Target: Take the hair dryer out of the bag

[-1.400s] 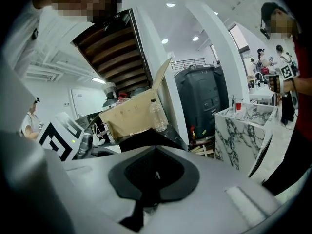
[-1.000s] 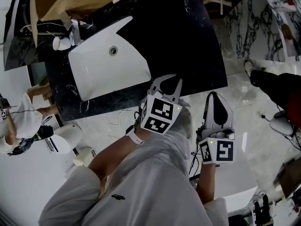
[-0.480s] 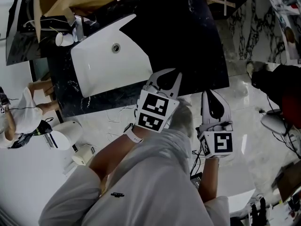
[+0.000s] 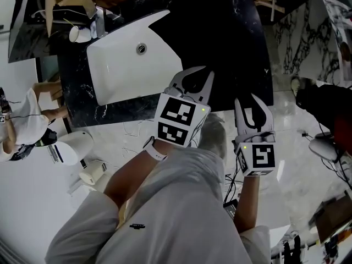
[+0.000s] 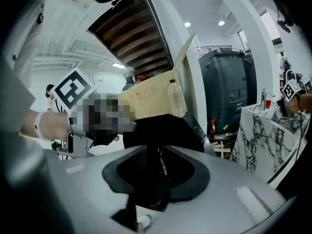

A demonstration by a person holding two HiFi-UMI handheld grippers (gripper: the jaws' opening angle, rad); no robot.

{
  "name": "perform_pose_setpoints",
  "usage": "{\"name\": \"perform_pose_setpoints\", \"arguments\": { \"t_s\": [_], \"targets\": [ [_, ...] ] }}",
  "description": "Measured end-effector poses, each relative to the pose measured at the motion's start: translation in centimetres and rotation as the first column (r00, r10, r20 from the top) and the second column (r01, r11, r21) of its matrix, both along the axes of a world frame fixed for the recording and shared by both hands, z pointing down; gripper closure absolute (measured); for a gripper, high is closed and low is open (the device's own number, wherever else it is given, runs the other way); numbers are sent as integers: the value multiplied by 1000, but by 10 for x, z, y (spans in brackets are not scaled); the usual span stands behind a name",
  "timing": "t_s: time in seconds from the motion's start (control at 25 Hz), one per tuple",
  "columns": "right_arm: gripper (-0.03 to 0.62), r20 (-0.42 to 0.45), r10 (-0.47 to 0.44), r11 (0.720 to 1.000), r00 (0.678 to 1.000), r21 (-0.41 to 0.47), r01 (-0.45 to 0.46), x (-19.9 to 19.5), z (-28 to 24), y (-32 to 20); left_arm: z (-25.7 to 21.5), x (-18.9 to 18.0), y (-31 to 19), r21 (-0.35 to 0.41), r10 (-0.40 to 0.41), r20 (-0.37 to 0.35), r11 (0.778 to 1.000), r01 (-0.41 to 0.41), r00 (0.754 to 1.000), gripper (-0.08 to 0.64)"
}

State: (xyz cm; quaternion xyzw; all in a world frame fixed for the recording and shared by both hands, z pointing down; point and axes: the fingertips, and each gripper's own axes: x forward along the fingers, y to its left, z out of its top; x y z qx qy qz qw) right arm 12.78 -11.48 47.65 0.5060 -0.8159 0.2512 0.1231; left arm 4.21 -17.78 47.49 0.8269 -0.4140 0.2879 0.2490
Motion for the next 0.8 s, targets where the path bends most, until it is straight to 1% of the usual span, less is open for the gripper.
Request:
{"name": "perform_pose_setpoints", "arguments": {
  "t_s": [0.16,0.32,0.52,0.68,0.8],
  "targets": [
    [431,9,-35,999,999,-1,35,-10,4,-15,-3,-5,-10,13,-21,-6,1000,22,1000,537],
    [425,27,-70,996,997,-46,71,-23,17,-27,-5,-10,-16,20,-37,-9,999,37,999,537],
    [413,45,-58,996,997,-58,61,-33,27,-48,-4,-12,-18,15,-39,-9,999,40,999,537],
    [390,56,-46,997,997,-65,50,-41,34,-62,-3,-15,-21,17,-44,-11,999,44,999,537],
    [367,47,-40,997,998,-68,43,-45,39,-73,-3,-15,-20,19,-50,-21,999,50,999,537]
  ]
}}
